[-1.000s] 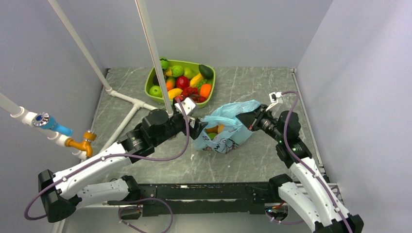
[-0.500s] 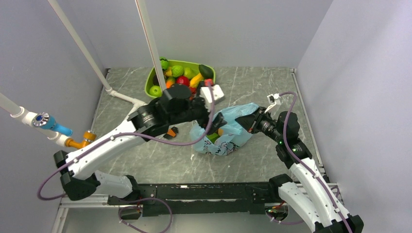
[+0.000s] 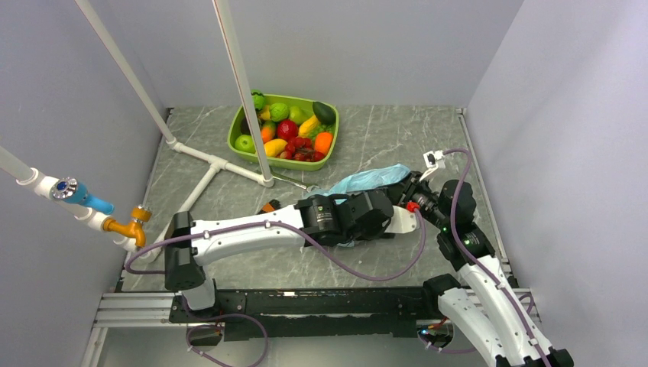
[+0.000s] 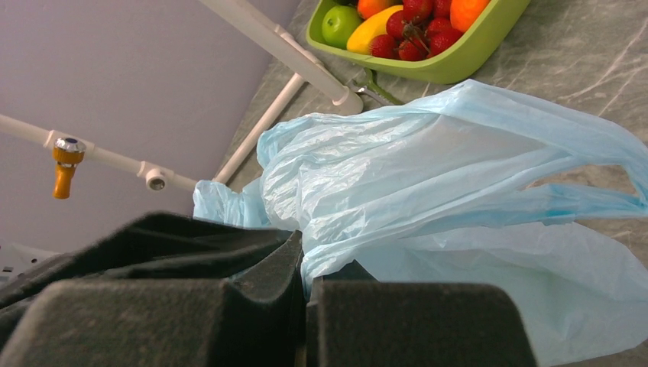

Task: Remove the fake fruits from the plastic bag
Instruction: Untie the plastic bag at the center of the board, then adjust the plastic bag at the center of the board.

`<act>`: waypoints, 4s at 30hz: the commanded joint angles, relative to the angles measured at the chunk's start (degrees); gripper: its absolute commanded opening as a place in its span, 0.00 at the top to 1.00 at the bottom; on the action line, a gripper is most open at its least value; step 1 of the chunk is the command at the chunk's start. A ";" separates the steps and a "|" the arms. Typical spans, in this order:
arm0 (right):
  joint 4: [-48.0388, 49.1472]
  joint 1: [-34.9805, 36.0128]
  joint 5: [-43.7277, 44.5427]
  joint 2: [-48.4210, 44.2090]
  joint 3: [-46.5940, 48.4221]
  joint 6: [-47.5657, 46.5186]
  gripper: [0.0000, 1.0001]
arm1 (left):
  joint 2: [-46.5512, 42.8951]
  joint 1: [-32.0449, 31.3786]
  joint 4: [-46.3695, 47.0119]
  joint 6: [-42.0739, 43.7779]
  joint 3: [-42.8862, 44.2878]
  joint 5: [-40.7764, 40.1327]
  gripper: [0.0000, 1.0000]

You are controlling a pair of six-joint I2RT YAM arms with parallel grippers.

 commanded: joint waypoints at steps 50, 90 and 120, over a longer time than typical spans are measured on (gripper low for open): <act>-9.41 -0.05 11.77 -5.71 2.19 -0.76 1.00 | -9.47 11.51 11.50 -7.46 -0.16 -1.81 0.78; -26.21 -0.39 14.17 -1.00 7.23 -6.25 0.50 | -51.25 49.79 17.56 -56.45 -42.28 25.69 1.00; -38.81 33.32 24.11 34.25 45.59 -35.11 0.00 | -61.63 49.77 12.91 -58.19 -47.73 25.65 1.00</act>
